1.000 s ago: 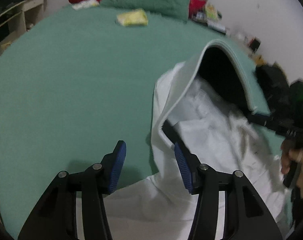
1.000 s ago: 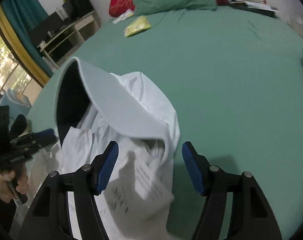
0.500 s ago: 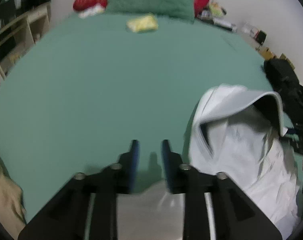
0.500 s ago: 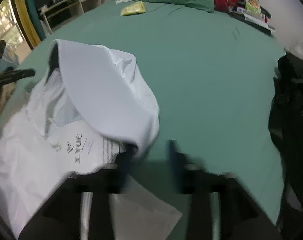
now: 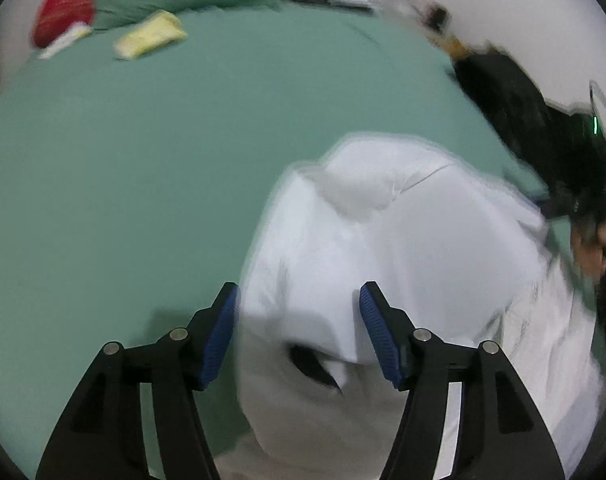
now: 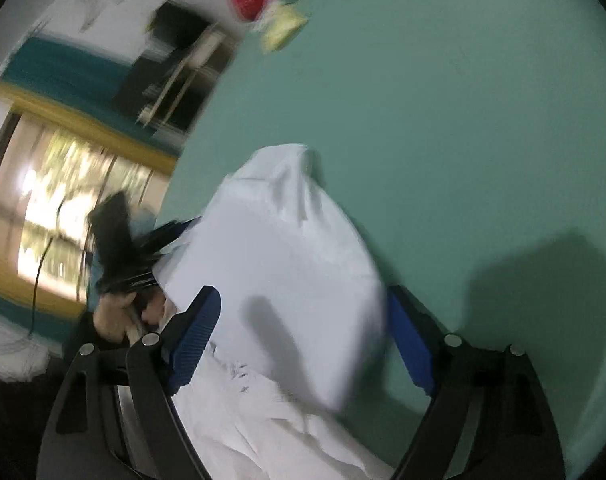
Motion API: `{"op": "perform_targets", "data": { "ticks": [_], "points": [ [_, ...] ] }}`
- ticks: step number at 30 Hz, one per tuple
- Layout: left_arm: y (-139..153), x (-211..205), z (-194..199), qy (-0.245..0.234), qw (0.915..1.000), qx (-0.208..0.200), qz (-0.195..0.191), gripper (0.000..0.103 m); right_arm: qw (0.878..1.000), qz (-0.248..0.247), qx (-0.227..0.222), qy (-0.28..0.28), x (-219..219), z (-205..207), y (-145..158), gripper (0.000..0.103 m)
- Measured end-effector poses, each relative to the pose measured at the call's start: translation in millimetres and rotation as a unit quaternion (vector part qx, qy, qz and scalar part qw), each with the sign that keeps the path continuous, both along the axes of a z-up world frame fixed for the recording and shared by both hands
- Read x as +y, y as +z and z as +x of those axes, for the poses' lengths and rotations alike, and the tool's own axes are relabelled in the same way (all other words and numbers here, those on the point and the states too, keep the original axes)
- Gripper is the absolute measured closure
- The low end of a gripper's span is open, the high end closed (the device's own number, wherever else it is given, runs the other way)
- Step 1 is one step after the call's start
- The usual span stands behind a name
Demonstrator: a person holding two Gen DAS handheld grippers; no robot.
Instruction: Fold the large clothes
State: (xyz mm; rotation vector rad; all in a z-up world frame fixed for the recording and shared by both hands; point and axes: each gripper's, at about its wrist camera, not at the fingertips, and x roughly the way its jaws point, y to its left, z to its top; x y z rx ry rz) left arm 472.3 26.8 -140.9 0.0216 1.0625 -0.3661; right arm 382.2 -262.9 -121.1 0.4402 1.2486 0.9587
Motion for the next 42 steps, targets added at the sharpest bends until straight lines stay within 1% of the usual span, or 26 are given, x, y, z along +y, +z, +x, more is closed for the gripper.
{"op": "perform_targets", "data": {
  "ticks": [2,4,5,6,7,8,9,10,11,12,13,14,15,17,18,20,22,24,26,30,32,36,37,39,40,42],
  "points": [
    [-1,-6,-8,-0.023,0.9993,-0.014,0.027,0.034,1.0,0.001,-0.005,0.024,16,-8,0,0.02],
    [0,-7,-6,-0.028,0.9992,-0.007,0.029,0.034,0.999,-0.008,-0.006,0.051,31,-13,-1,0.063],
    [1,-6,-7,-0.031,0.9991,-0.003,0.03,0.034,0.997,-0.032,-0.008,0.068,41,-18,-4,0.085],
    [1,-7,-5,-0.037,0.9988,-0.001,0.033,0.036,0.996,-0.051,-0.021,0.073,49,-21,-3,0.085],
    [2,-8,-4,-0.046,0.9984,0.0,0.033,0.044,0.993,-0.071,-0.055,0.081,57,-28,4,0.085],
    [7,-11,-4,-0.054,0.998,-0.007,0.033,0.071,0.987,-0.097,-0.093,0.088,64,-32,13,0.086],
    [13,-13,-5,-0.051,0.9975,-0.021,0.043,0.084,0.975,-0.136,-0.15,0.091,74,-39,27,0.088],
    [21,-13,-4,-0.044,0.9964,-0.037,0.062,0.086,0.964,-0.16,-0.192,0.087,79,-38,39,0.088],
    [30,-17,-7,-0.034,0.9916,-0.078,0.098,0.088,0.949,-0.191,-0.238,0.078,86,-40,52,0.089],
    [35,-18,-12,-0.029,0.987,-0.11,0.114,0.088,0.915,-0.246,-0.312,0.069,99,-47,67,0.09],
    [41,-18,-15,-0.017,0.982,-0.142,0.124,0.088,0.884,-0.282,-0.368,0.065,107,-52,73,0.09],
    [46,-18,-19,0.001,0.9754,-0.173,0.136,0.087,0.836,-0.322,-0.439,0.063,119,-61,78,0.091],
    [46,-19,-21,0.008,0.9705,-0.19,0.147,0.087,0.798,-0.35,-0.486,0.065,130,-68,77,0.091],
    [30,-25,-24,0.007,0.9607,-0.198,0.195,0.081,0.746,-0.382,-0.541,0.069,140,-79,62,0.092],
    [22,-26,-27,0.004,0.9599,-0.191,0.206,0.08,0.721,-0.395,-0.564,0.077,143,-80,52,0.092],
    [6,-28,-35,-0.002,0.962,-0.173,0.211,0.08,0.659,-0.429,-0.607,0.116,153,-99,17,0.092],
    [5,-27,-47,-0.004,0.9608,-0.176,0.214,0.079,0.623,-0.44,-0.632,0.136,142,-116,-6,0.091],
    [11,-25,-54,-0.003,0.9646,-0.172,0.2,0.079,0.596,-0.44,-0.657,0.138,133,-134,-14,0.09],
    [16,-18,-65,-0.002,0.9697,-0.163,0.182,0.079,0.597,-0.434,-0.661,0.137,128,-143,-6,0.089],
    [25,-9,-79,0.007,0.9773,-0.147,0.152,0.08,0.615,-0.417,-0.651,0.154,127,-161,2,0.087],
    [28,-7,-97,0.013,0.9802,-0.139,0.14,0.079,0.62,-0.42,-0.641,0.168,124,-163,0,0.087],
    [28,-5,-141,0.017,0.9831,-0.122,0.136,0.08,0.648,-0.421,-0.604,0.195,115,-176,0,0.085],
    [27,-4,-150,0.019,0.984,-0.115,0.135,0.08,0.651,-0.422,-0.599,0.197,112,-182,1,0.084],
    [25,0,-171,0.021,0.986,-0.096,0.135,0.079,0.66,-0.428,-0.587,0.192,101,-189,5,0.071],
    [24,3,-182,0.024,0.9867,-0.089,0.134,0.079,0.669,-0.428,-0.577,0.189,97,-191,8,0.068],
    [27,13,-205,0.047,0.9882,-0.081,0.122,0.063,0.706,-0.414,-0.549,0.17,84,-197,21,0.062]
  ]
}}
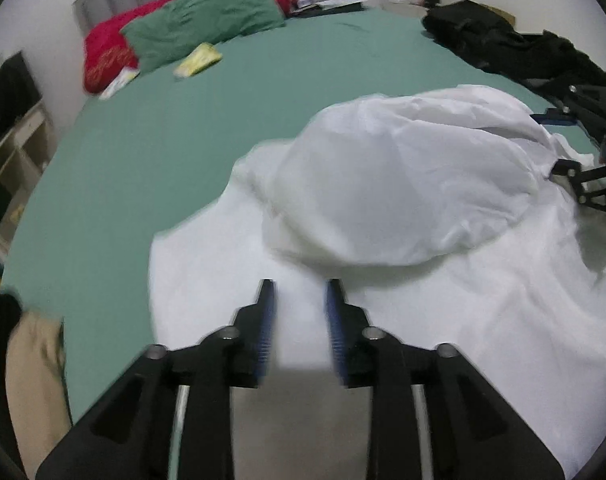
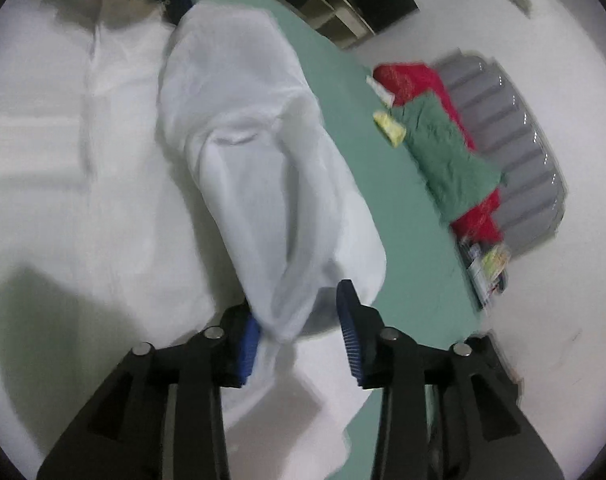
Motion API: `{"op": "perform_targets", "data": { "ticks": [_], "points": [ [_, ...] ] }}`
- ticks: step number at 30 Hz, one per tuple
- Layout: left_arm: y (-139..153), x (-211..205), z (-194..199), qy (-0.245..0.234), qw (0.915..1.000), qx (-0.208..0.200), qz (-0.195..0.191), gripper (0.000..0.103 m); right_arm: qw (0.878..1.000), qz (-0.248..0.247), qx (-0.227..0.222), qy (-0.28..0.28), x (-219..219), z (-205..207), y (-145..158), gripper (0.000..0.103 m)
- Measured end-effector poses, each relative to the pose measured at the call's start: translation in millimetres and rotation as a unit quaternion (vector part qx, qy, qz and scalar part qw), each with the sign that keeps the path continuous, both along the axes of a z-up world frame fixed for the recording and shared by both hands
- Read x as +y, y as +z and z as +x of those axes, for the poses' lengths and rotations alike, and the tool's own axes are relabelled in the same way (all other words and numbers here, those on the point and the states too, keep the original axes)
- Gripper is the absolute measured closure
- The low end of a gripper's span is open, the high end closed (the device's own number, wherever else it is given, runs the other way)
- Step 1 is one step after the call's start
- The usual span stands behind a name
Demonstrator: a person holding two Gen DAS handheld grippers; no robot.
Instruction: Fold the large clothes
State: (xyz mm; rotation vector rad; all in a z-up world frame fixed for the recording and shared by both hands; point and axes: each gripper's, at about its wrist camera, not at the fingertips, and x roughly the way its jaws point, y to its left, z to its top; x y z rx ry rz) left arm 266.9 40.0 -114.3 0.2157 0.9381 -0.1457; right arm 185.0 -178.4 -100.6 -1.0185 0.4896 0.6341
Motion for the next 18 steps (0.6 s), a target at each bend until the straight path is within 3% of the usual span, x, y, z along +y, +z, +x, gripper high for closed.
{"op": "perform_targets", "data": {
  "ticks": [3,6,8,11,12,13,14,16,18],
  "points": [
    [11,15,-30,0.023,0.9982,-0.001,-0.055,0.063,0.998,0.052,0.02,-0.026,-5,-13,19,0.045],
    [20,26,-54,0.051,0.9949,-0.008,-0.087,0.062,0.989,0.137,0.052,-0.02,16,-19,43,0.034],
    [23,34,-67,0.07,0.9909,-0.009,-0.115,0.062,0.984,0.159,0.078,-0.03,43,-11,39,0.033],
    [24,47,-81,0.103,0.9836,-0.005,-0.148,0.061,0.965,0.212,0.136,-0.079,79,13,21,0.033],
    [23,50,-85,0.111,0.9819,0.0,-0.153,0.061,0.957,0.222,0.159,-0.099,86,17,13,0.038],
    [22,53,-87,0.118,0.9808,0.005,-0.155,0.061,0.943,0.236,0.2,-0.121,91,28,2,0.053],
    [22,56,-89,0.122,0.9802,0.008,-0.156,0.061,0.926,0.252,0.247,-0.135,92,36,-8,0.1],
    [25,62,-93,0.124,0.9789,0.004,-0.162,0.061,0.915,0.265,0.269,-0.14,92,29,-13,0.101],
    [31,65,-90,0.119,0.9776,-0.009,-0.173,0.061,0.916,0.257,0.285,-0.119,91,9,-10,0.101]
  ]
}}
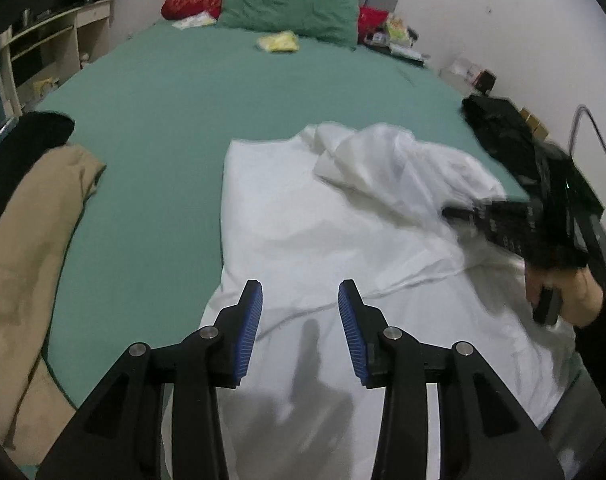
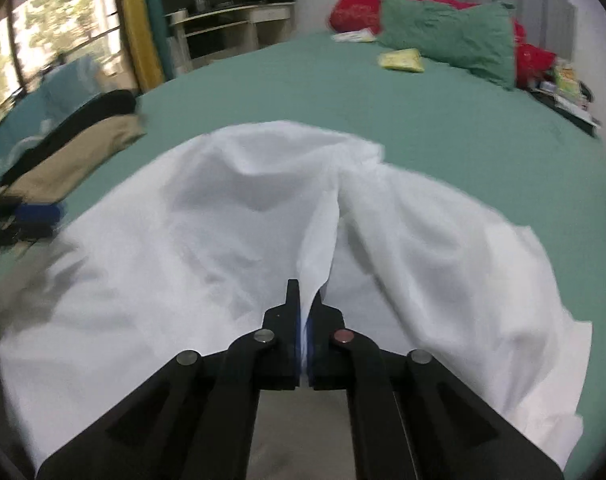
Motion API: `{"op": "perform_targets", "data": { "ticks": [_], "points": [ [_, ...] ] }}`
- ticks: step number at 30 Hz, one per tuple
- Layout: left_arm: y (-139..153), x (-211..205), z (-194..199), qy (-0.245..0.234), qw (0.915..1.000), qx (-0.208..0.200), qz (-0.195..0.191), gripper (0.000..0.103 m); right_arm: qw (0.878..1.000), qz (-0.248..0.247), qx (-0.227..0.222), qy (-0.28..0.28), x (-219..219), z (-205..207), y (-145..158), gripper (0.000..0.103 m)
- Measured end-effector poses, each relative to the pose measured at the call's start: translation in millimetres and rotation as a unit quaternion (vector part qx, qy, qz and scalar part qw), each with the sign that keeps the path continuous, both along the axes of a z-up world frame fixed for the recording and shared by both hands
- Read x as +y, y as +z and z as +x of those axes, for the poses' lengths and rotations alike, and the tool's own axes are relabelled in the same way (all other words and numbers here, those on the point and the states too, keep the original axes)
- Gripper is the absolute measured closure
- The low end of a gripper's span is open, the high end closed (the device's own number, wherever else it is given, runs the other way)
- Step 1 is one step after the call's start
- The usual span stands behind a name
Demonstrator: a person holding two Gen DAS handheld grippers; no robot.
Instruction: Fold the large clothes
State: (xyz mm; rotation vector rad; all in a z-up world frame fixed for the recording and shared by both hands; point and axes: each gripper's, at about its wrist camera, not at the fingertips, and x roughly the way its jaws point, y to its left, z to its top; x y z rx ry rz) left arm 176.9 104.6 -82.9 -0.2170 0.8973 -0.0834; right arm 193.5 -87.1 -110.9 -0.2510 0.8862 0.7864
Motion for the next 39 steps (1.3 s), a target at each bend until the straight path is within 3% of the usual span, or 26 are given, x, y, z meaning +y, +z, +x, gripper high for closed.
{"op": "perform_targets", "data": {
  "ticks": [4,8,10,13,14,15,17,18,22,25,28,34,39],
  "points": [
    [10,-18,31,-0.02,0.9995,-0.022,-0.012,0.057,0.999,-0.022,0.01,0.037,3,-40,-1,0.101],
    [33,-63,63,-0.047,0.9955,-0.08,0.017,0.057,0.997,-0.048,-0.01,0.056,4,-65,-2,0.099],
    [27,-73,91,-0.044,0.9964,-0.072,0.013,0.057,0.997,-0.045,-0.001,0.058,-1,-63,3,0.096],
    [-12,-83,135,-0.044,0.9984,0.008,0.034,0.057,0.998,-0.013,-0.018,0.05,-13,-55,19,0.071],
    [-20,-84,138,-0.048,0.998,0.019,0.035,0.057,0.999,0.003,-0.036,0.038,-19,-51,27,0.054],
    [-27,-87,138,-0.055,0.9976,0.025,0.033,0.057,0.998,0.019,-0.046,0.025,-26,-46,33,0.045],
    [-34,-92,128,-0.075,0.9963,0.021,0.036,0.057,0.997,0.058,-0.051,-0.012,-37,-24,37,0.042],
    [-37,-95,123,-0.087,0.9951,0.024,0.04,0.057,0.997,0.054,-0.047,-0.028,-38,-14,32,0.041],
    [-31,-98,96,-0.112,0.9923,0.018,0.052,0.057,0.997,0.018,0.046,-0.061,-37,31,-17,0.041],
    [-17,-86,63,-0.107,0.9934,0.004,0.043,0.057,0.998,0.006,0.023,-0.052,-37,19,-15,0.041],
    [-4,-57,26,-0.067,0.9968,-0.002,0.043,0.056,0.998,-0.01,0.009,-0.053,-49,0,-1,0.041],
    [1,9,-56,0.029,0.9988,-0.001,0.039,0.048,0.992,-0.033,-0.008,-0.122,-114,-72,28,0.04],
    [-17,50,-105,0.104,0.9944,0.019,-0.006,0.038,0.974,-0.097,0.017,-0.203,-192,-104,10,0.031]
  ]
}}
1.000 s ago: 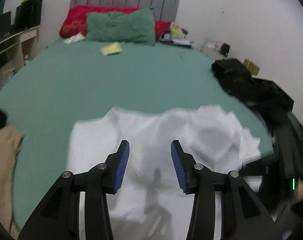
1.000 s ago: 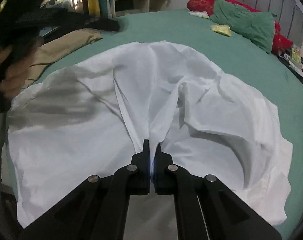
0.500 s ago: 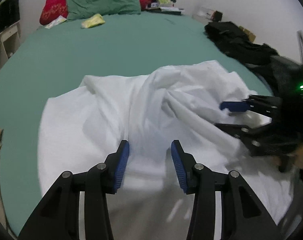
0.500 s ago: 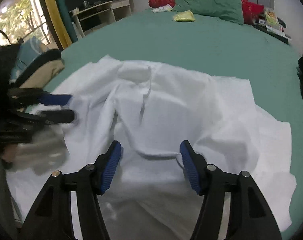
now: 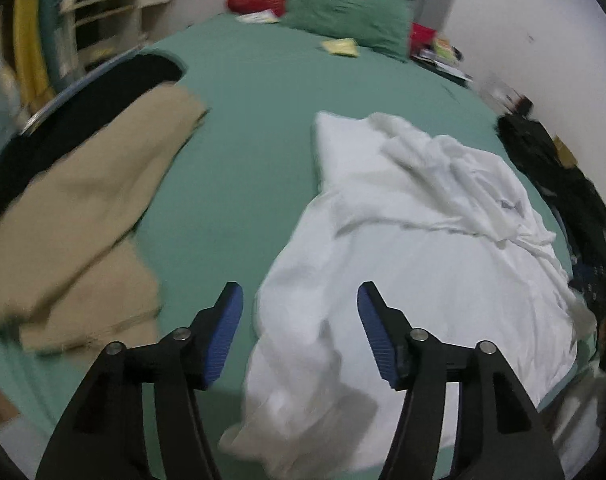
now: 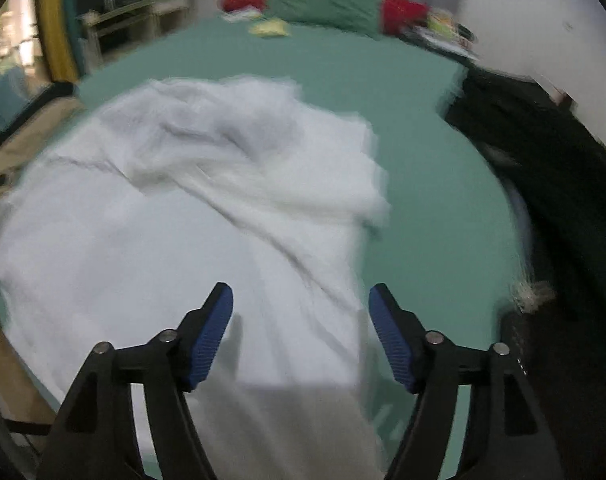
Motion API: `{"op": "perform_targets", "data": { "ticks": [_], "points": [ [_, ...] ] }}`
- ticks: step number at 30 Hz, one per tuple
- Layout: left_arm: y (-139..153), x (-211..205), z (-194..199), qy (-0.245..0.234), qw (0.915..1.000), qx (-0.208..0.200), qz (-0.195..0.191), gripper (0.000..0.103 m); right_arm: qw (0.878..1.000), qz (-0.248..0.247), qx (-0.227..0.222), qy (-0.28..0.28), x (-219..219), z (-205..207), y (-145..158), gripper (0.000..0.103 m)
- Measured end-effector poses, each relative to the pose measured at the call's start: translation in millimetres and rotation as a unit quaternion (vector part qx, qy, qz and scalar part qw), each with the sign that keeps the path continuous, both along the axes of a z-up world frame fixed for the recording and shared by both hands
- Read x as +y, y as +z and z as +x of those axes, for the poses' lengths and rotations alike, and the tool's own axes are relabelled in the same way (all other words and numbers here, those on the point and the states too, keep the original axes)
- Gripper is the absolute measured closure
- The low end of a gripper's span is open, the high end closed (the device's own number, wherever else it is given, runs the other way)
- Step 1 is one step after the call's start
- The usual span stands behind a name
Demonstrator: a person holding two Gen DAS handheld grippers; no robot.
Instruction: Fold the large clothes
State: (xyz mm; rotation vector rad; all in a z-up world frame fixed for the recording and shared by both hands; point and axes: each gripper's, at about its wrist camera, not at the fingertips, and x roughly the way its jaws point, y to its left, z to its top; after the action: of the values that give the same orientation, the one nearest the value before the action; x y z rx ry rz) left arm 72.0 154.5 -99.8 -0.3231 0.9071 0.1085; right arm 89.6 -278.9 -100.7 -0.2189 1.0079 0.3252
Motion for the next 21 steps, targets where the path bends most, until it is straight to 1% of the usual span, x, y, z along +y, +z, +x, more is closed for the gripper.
{"op": "perform_targets", "data": {
  "ticks": [1,3,4,5,6,7,8,9,10,11,12,13,14,15,16,17,18,19,20,21],
  "points": [
    [-2,3,-4,0.003,0.9999,0.0,-0.011,0.037,1.0,0.006,0.014,-0.01,-12,-3,-4,0.03],
    [-10,3,-9,-0.002,0.9993,-0.005,-0.038,0.033,0.996,0.039,0.066,-0.038,-40,-9,-20,0.029],
    [-17,0,-9,-0.009,0.9989,0.006,-0.047,0.032,0.992,0.066,0.094,-0.046,-49,-11,-30,0.029],
    [-27,-3,-6,-0.014,0.9979,0.035,-0.053,0.032,0.989,0.09,0.1,-0.053,-56,-14,-32,0.028],
    [-34,-11,-4,-0.018,0.9971,0.06,-0.042,0.032,0.988,0.109,0.092,-0.058,-60,-17,-28,0.028],
    [-33,-15,-8,-0.025,0.9977,0.06,-0.019,0.032,0.983,0.142,0.096,-0.059,-62,-18,-25,0.028],
    [-33,-23,-9,-0.036,0.9973,0.064,0.001,0.032,0.976,0.181,0.109,-0.055,-62,-20,-26,0.028],
    [-36,-32,-10,-0.048,0.996,0.074,0.02,0.032,0.972,0.196,0.115,-0.051,-58,-22,-28,0.028],
    [-38,-35,-13,-0.051,0.9953,0.076,0.031,0.032,0.976,0.18,0.113,-0.045,-49,-28,-32,0.028],
    [-40,-38,-15,-0.054,0.9947,0.078,0.04,0.031,0.983,0.15,0.103,-0.038,-39,-31,-32,0.028],
    [-41,-40,-17,-0.054,0.9941,0.083,0.044,0.031,0.986,0.13,0.102,-0.029,-30,-33,-31,0.032],
    [-41,-40,-18,-0.051,0.9942,0.086,0.04,0.031,0.986,0.13,0.104,-0.026,-25,-34,-31,0.037],
    [-41,-40,-19,-0.05,0.9942,0.088,0.037,0.031,0.984,0.138,0.106,-0.03,-22,-36,-32,0.051],
    [-42,-40,-22,-0.053,0.9941,0.087,0.037,0.031,0.984,0.138,0.106,-0.037,-21,-39,-33,0.06],
    [-42,-42,-23,-0.057,0.9938,0.086,0.04,0.031,0.985,0.135,0.101,-0.04,-20,-42,-33,0.065],
    [-42,-43,-24,-0.063,0.9934,0.086,0.043,0.031,0.983,0.144,0.105,-0.039,-21,-44,-33,0.085],
    [-42,-45,-24,-0.067,0.993,0.087,0.044,0.031,0.977,0.172,0.119,-0.038,-20,-45,-35,0.093],
    [-42,-47,-24,-0.071,0.9927,0.089,0.04,0.031,0.975,0.182,0.12,-0.041,-18,-47,-36,0.093],
    [-42,-49,-23,-0.077,0.9927,0.088,0.03,0.042,0.974,0.189,0.117,-0.042,-15,-51,-36,0.093],
    [-41,-48,-25,-0.085,0.9927,0.085,0.016,0.065,0.972,0.201,0.118,-0.042,-13,-51,-36,0.094]
  ]
}}
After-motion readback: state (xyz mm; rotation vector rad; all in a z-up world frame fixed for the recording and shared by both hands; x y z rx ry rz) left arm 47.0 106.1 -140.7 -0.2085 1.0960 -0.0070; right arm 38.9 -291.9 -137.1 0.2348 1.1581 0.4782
